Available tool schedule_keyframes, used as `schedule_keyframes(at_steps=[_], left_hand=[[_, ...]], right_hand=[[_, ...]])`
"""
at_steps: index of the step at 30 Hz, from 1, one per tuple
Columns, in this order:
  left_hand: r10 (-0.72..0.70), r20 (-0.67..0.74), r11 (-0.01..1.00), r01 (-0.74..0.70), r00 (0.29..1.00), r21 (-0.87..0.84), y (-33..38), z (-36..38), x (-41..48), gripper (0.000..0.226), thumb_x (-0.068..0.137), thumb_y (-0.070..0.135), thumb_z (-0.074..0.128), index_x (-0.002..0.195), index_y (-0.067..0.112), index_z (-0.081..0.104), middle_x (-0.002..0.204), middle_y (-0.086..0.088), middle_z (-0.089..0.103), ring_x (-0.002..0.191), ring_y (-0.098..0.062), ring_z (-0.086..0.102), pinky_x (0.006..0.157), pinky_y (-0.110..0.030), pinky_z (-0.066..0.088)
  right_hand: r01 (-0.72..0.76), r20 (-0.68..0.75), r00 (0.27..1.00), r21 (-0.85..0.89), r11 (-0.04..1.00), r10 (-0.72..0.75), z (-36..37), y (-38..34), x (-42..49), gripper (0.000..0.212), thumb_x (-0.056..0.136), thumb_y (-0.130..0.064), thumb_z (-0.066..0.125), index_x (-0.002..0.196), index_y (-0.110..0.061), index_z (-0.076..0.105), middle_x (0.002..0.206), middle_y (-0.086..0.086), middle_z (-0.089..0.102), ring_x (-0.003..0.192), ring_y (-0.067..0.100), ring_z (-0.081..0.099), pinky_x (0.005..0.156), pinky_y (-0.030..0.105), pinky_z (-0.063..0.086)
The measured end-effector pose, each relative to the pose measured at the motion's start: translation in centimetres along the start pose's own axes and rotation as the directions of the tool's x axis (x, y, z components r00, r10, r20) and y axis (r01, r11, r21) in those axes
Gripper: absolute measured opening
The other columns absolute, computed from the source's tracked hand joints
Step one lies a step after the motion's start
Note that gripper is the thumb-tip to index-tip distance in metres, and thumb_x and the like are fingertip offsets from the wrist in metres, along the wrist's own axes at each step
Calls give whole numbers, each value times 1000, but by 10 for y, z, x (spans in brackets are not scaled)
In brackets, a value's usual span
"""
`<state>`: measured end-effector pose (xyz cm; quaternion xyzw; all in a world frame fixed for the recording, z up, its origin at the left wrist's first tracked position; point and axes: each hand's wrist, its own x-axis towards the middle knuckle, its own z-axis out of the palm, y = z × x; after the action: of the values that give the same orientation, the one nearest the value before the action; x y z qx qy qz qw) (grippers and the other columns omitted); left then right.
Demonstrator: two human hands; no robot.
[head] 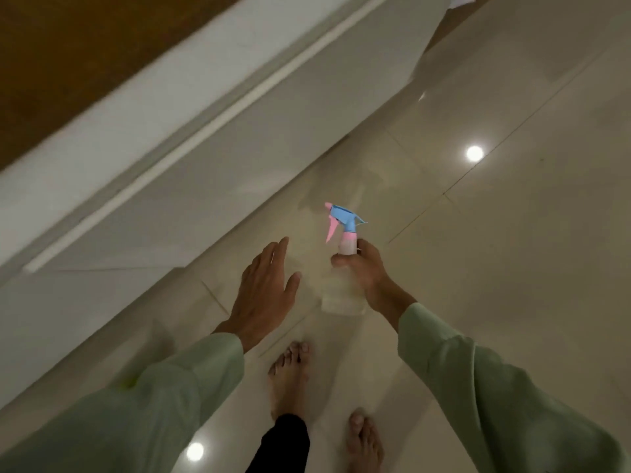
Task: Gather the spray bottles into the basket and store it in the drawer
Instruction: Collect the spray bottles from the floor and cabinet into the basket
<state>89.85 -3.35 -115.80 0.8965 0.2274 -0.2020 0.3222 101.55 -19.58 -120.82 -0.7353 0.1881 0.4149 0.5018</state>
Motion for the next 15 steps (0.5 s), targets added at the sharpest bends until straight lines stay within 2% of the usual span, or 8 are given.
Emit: schedule_keyframes(at_steps=[3,5,7,9,12,15], left_hand=[[-38,-54,998,35,998,-54,3,-29,-53,65,101,37,43,157,22,13,163,-5,24,148,-23,27,121,-41,25],[-76,-110,995,68,991,-74,4,-51,-96,65,101,38,43,157,22,14,162,-5,25,148,-23,27,120,-42,26],[-126,-166,989,111,978,-96,3,-71,-138,64,101,37,44,156,22,16,162,-5,27,147,-24,29,120,-43,26],[-174,-214,982,152,961,-112,-2,-86,-178,64,100,36,44,156,21,18,161,-6,28,148,-24,28,119,-42,25],[-246,-270,966,211,931,-151,-18,-106,-235,65,100,36,45,156,19,18,160,-8,28,148,-26,28,119,-42,26],[-328,-304,940,275,894,-202,-45,-117,-281,66,99,35,47,156,18,19,161,-9,28,148,-27,28,120,-43,27]], right_hand=[[100,77,992,19,995,-101,5,-26,-60,33,84,-6,74,113,-5,59,92,7,68,77,20,65,67,29,52],[175,121,978,-12,985,-172,13,-41,-104,28,95,-13,65,119,-2,56,101,14,67,88,21,62,76,30,50],[215,175,963,-37,976,-206,24,-50,-147,23,102,-15,55,119,0,53,108,20,64,95,24,59,84,37,47],[258,229,943,-43,965,-242,38,-54,-186,13,102,-11,52,113,-4,54,106,17,63,95,24,58,85,36,44],[349,314,897,-66,935,-312,68,-50,-241,14,98,-9,61,109,-18,60,109,17,69,100,24,65,87,35,50],[405,360,865,-86,910,-351,105,-36,-283,24,89,-8,74,112,-13,68,108,13,74,104,22,70,88,32,56]])
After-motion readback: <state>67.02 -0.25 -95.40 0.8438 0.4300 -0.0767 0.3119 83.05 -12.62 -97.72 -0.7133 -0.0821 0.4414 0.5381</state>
